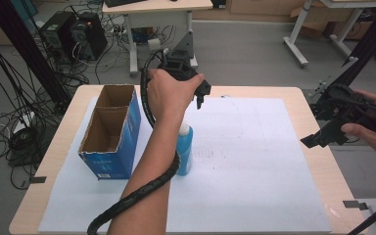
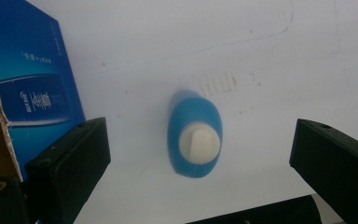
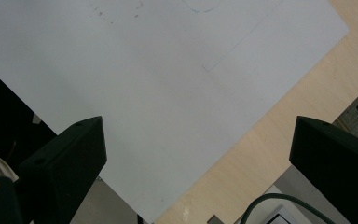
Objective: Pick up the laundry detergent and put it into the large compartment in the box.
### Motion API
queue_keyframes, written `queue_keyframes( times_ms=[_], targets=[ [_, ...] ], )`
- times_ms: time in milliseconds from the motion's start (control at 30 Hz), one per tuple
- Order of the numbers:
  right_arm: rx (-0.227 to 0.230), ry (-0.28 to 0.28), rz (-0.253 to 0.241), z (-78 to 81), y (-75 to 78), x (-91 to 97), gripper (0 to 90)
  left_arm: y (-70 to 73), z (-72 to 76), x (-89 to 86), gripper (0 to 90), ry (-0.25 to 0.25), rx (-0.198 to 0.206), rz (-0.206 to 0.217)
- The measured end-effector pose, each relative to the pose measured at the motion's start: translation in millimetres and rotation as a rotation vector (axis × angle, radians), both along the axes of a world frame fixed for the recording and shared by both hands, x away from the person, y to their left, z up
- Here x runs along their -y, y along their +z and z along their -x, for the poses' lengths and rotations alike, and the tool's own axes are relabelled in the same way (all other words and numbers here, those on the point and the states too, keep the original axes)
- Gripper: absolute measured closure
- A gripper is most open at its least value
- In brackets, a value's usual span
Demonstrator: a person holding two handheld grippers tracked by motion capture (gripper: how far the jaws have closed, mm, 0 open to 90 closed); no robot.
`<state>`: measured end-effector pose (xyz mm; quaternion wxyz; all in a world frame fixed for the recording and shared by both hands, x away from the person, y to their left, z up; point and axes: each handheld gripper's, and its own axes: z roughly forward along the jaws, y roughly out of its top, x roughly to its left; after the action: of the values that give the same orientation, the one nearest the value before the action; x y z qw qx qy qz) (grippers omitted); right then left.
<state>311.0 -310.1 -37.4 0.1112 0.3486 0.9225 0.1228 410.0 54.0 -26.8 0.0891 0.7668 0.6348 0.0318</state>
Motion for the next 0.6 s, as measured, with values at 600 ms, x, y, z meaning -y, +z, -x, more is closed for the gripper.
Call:
queue_keyframes(
  times_ms=[600],
  targets=[
    [-0.011,0.001,0.005,14.7,-8.3,4.3,3.6,-18.7,9.9,9.0,5.3,0.0,0.0,-0.003]
  ],
)
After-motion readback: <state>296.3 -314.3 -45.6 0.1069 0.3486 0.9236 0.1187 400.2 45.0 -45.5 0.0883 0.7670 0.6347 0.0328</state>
